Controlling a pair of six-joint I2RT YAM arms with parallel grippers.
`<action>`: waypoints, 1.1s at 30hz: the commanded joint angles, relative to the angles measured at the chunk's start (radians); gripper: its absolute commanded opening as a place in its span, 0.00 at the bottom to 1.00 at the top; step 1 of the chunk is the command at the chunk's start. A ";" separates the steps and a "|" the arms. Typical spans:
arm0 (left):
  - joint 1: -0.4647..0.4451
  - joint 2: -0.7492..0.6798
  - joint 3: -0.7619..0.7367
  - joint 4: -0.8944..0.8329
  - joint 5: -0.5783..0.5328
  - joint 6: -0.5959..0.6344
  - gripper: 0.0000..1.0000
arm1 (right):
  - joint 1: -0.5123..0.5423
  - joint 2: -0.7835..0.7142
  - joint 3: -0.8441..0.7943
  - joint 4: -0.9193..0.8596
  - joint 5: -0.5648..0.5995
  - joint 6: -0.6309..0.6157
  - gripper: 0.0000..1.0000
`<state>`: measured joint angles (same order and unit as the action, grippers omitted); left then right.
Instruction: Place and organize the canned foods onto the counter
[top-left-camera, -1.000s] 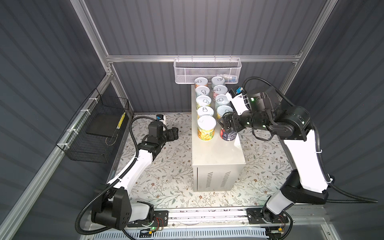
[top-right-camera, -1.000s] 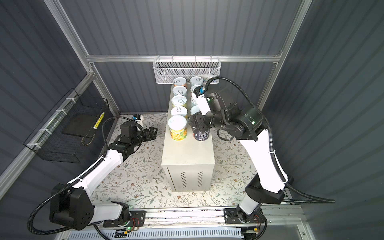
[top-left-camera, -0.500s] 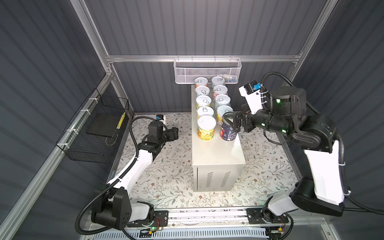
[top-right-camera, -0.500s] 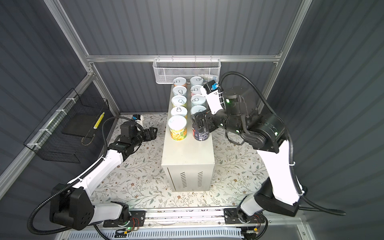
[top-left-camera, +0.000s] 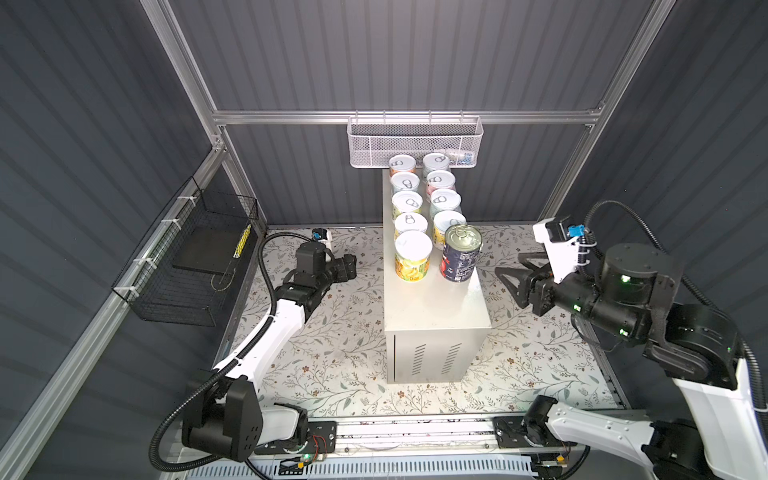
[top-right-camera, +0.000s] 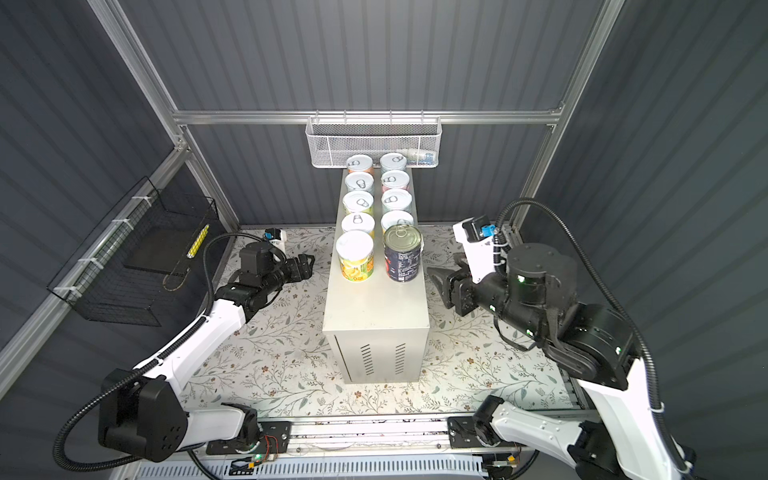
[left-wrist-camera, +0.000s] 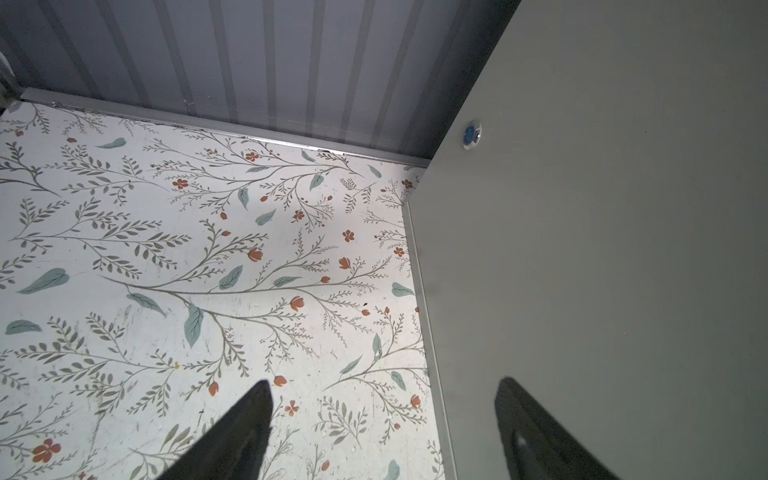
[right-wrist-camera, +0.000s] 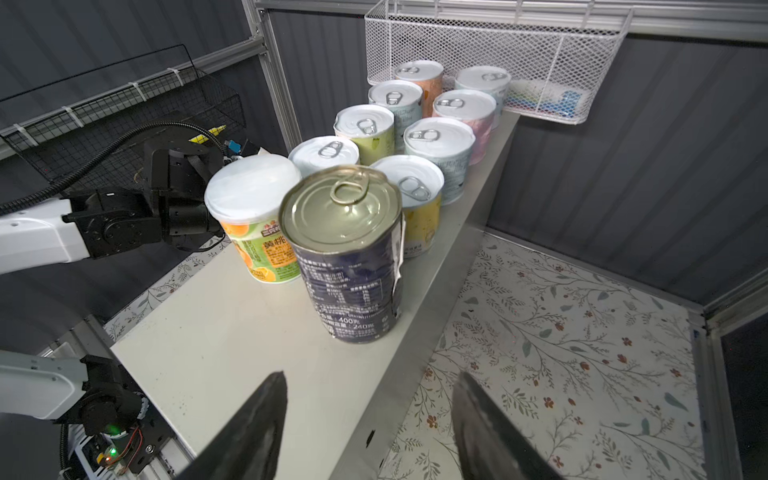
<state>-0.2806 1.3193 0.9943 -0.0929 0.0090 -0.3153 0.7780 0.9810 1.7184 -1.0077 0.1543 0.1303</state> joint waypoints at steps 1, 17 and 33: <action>-0.005 0.007 0.024 -0.003 0.019 0.013 0.85 | 0.004 -0.023 -0.082 0.068 0.011 0.009 0.68; -0.008 0.032 0.048 -0.013 0.057 0.001 0.84 | -0.009 0.005 -0.242 0.235 0.005 -0.068 0.64; -0.009 0.020 0.037 -0.013 0.065 -0.004 0.84 | -0.069 0.068 -0.256 0.318 -0.089 -0.070 0.66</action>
<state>-0.2825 1.3468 1.0130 -0.0937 0.0647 -0.3187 0.7193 1.0443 1.4643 -0.7242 0.0895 0.0662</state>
